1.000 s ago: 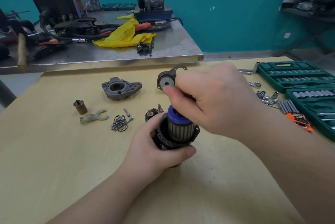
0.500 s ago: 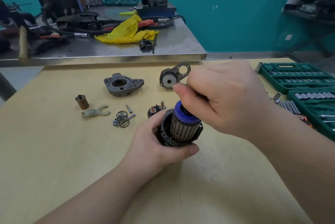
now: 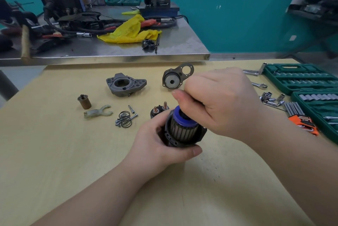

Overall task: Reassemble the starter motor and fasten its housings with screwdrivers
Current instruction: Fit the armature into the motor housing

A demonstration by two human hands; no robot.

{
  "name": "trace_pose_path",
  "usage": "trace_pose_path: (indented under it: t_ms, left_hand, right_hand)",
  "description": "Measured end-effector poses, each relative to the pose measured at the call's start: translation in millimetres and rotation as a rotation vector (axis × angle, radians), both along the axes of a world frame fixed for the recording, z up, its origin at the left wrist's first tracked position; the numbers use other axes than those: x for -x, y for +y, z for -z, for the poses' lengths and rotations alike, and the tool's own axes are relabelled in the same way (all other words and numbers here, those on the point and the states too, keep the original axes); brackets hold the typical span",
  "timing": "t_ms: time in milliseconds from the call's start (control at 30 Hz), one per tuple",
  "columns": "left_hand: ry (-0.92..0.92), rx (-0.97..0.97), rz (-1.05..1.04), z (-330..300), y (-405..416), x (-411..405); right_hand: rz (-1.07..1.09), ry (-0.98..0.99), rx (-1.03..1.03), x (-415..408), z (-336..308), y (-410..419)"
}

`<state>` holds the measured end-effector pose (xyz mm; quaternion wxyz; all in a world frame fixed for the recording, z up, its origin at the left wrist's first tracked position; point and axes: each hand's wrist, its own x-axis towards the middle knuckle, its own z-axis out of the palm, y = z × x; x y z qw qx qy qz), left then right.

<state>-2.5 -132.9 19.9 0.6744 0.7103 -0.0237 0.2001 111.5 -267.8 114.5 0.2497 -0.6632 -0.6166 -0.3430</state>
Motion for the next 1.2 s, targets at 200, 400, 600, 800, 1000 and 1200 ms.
trace_pose_path:
  t_ms: [200,400,600,800,1000,1200]
  left_hand:
    - [-0.007,-0.055,-0.003,0,0,0]
    - [0.017,-0.029,0.014,1,1,-1]
    - [0.015,-0.020,0.034,-1,1,-1]
    - [0.010,0.018,0.050,0,2,-1]
    - [0.000,0.036,0.064,0,1,-1]
    - [0.016,0.054,0.054,1,1,0]
  right_hand:
    - [0.000,0.000,0.001,-4,-1,4]
    - [-0.003,0.027,-0.013,-9,0,3]
    - [-0.023,0.021,-0.029,-8,-11,6]
    - [-0.021,-0.049,-0.050,-5,-1,6]
    - [-0.044,-0.083,-0.061,-2,2,4]
    - [-0.064,-0.133,-0.080,5,4,4]
